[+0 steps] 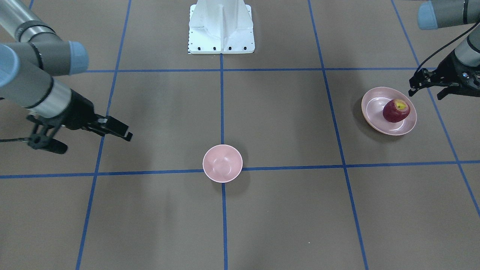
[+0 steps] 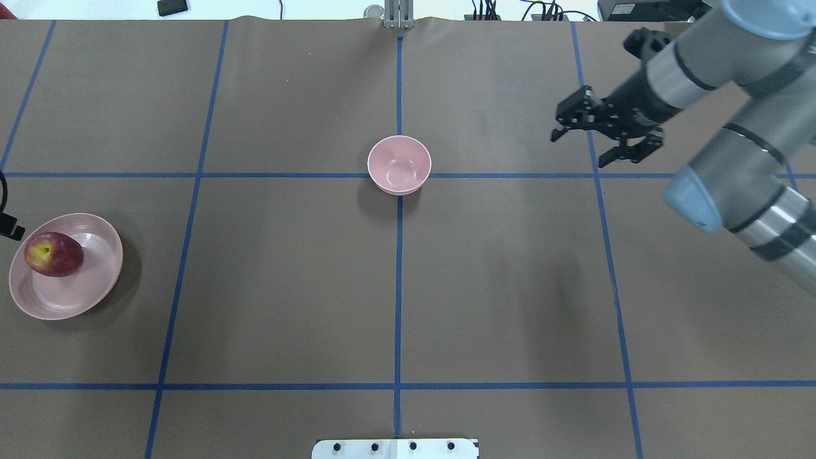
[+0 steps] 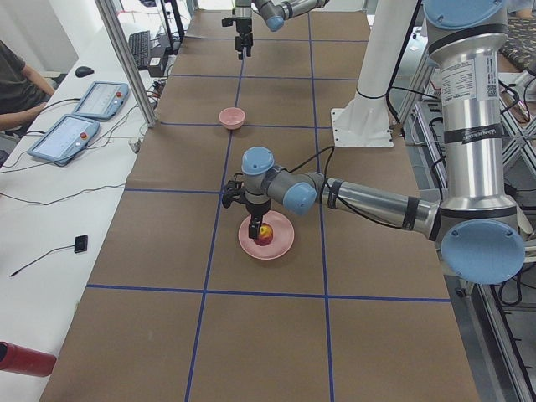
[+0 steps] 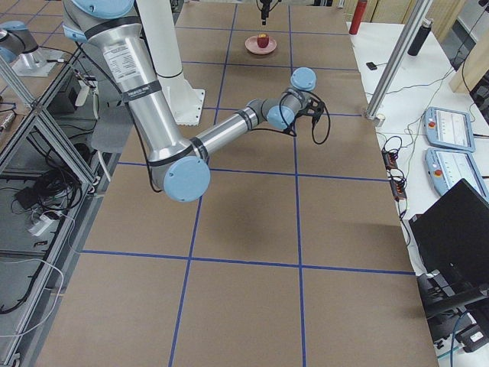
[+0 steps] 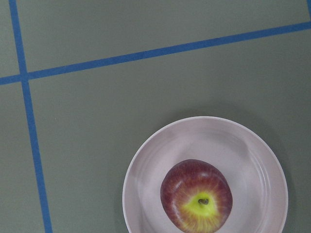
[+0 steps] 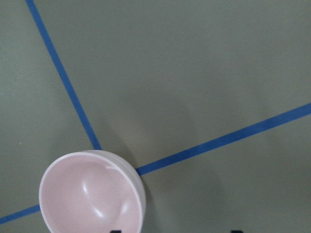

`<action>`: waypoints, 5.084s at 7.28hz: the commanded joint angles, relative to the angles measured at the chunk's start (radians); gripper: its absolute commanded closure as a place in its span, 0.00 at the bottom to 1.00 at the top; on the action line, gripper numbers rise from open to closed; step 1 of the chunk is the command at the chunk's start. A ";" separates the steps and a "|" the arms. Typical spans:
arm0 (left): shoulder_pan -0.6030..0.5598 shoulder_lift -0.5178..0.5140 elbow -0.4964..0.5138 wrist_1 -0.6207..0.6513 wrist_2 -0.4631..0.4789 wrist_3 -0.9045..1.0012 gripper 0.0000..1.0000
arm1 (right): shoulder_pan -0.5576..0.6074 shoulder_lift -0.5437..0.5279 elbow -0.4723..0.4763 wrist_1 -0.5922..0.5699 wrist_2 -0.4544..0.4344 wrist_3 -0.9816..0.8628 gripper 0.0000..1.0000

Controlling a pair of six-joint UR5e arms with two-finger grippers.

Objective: Move apple from plate to bowl
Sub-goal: 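Release the bowl and raise the right gripper while the left gripper descends, then grasp the red apple on the pink plate with the left gripper, then carry the apple with the left gripper over the pink bowl, then lower the apple into the bowl and open the left gripper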

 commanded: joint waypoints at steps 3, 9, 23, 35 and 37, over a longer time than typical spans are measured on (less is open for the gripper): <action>0.154 -0.029 0.119 -0.223 0.114 -0.214 0.02 | 0.071 -0.197 0.069 -0.006 0.007 -0.285 0.00; 0.178 -0.023 0.144 -0.222 0.127 -0.215 0.08 | 0.064 -0.196 0.061 -0.040 0.002 -0.285 0.00; 0.406 -1.262 0.710 0.234 0.234 -0.824 1.00 | 0.153 -0.271 0.071 -0.042 -0.004 -0.453 0.00; 0.439 -1.261 0.836 0.162 0.300 -0.749 0.25 | 0.143 -0.273 0.060 -0.043 -0.007 -0.453 0.00; 0.440 -1.260 0.837 0.147 0.300 -0.749 0.03 | 0.145 -0.274 0.061 -0.043 -0.007 -0.453 0.00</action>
